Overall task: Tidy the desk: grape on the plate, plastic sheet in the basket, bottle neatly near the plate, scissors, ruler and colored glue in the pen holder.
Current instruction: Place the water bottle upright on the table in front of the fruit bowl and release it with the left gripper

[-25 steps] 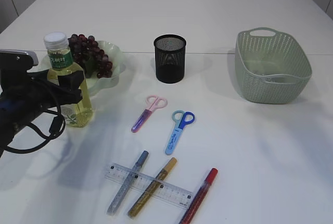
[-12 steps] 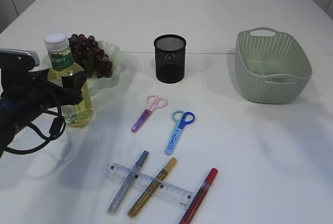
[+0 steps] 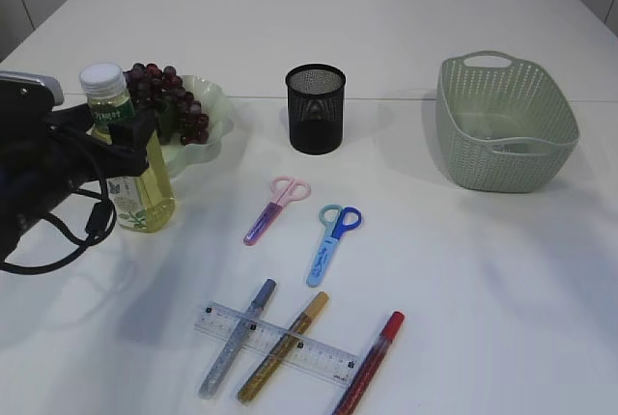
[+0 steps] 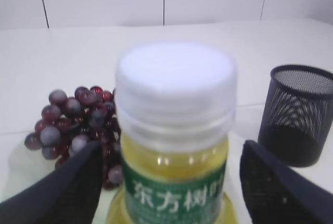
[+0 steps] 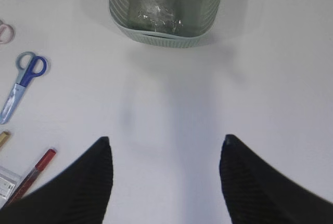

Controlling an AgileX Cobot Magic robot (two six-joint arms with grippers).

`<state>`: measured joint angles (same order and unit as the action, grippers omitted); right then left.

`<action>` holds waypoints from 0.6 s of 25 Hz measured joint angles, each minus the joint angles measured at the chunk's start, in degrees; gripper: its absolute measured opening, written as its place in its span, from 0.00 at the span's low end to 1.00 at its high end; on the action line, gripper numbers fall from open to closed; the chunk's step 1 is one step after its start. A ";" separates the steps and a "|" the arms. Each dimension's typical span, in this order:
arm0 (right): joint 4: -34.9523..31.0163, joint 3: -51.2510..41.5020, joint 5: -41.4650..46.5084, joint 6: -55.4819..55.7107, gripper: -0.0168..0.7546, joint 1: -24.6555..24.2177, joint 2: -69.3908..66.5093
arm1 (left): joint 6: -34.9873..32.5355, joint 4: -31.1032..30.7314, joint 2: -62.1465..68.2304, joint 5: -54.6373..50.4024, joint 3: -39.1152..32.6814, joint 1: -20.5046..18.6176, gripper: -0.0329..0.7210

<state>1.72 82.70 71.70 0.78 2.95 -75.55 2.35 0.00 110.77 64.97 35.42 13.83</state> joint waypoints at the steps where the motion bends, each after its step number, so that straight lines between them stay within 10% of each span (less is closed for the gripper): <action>1: 0.00 0.00 0.00 0.00 0.67 0.00 0.00 | 0.00 0.00 -0.83 0.00 0.00 0.00 0.83; 15: 0.00 0.00 0.00 0.00 0.67 0.00 0.00 | 0.00 0.00 -14.29 -3.95 0.00 0.00 0.82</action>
<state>1.72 82.70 71.70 0.78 2.95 -75.55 2.35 0.00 96.48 61.02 35.42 13.83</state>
